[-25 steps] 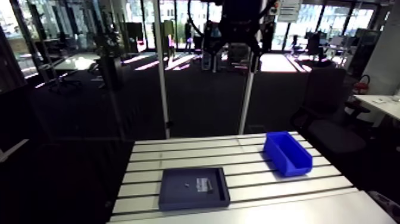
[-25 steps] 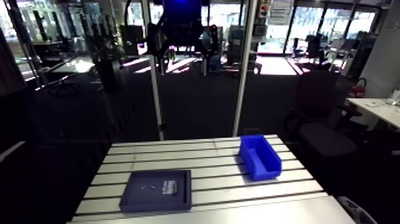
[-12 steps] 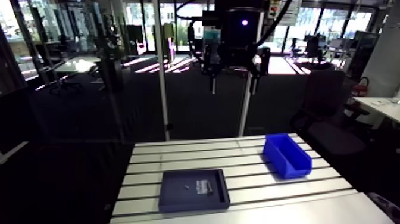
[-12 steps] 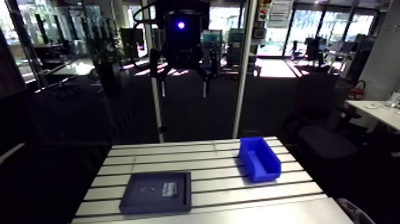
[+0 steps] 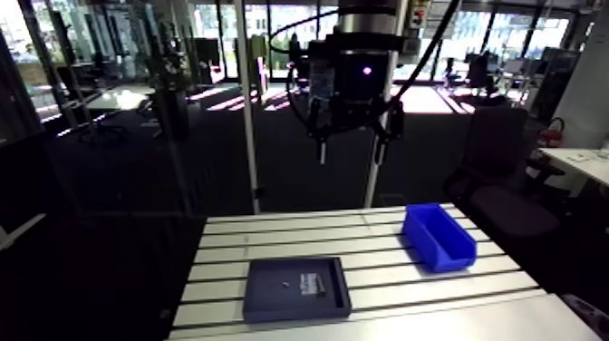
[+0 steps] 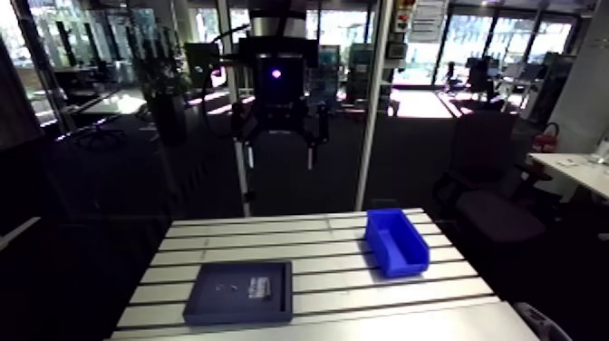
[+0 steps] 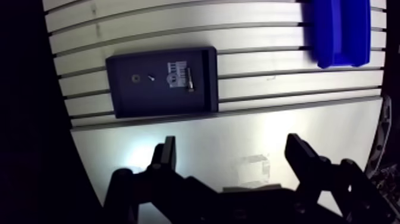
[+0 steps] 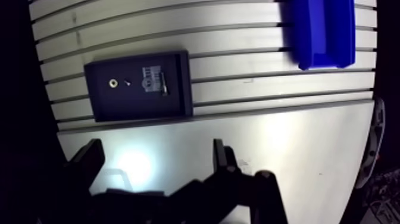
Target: Pick up the M10 bolt from the tray and put it into the blue bin.
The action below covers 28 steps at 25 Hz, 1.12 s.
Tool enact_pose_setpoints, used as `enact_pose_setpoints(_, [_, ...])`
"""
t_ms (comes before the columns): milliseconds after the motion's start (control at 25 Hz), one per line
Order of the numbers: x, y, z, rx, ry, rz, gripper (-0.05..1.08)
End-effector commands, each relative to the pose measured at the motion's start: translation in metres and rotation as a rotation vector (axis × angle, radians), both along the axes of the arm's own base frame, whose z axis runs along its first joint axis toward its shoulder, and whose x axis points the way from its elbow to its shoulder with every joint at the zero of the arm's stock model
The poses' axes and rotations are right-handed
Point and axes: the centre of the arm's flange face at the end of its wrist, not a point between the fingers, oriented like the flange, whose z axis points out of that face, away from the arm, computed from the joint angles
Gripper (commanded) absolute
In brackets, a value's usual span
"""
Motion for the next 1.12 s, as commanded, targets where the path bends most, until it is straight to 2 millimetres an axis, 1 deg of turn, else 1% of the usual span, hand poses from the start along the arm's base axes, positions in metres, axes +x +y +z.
enact_pose_setpoints(40, [0.000,-0.005,-0.014,-0.017,0.014,0.001,0.00])
enact_pose_setpoints(200, [0.001,-0.007,-0.020,-0.017,0.010,-0.008,0.00])
enact_pose_setpoints(520, [0.005,-0.032,-0.028,-0.012,0.006,0.017,0.00])
enact_pose_setpoints(680, [0.003,-0.035,-0.037,-0.011,0.007,0.014,0.00])
enact_pose_setpoints(960, [-0.006,-0.038,-0.068,-0.002,0.020,0.011,0.00])
enact_pose_setpoints(1120, [-0.007,-0.046,-0.094,0.001,0.011,0.027,0.00])
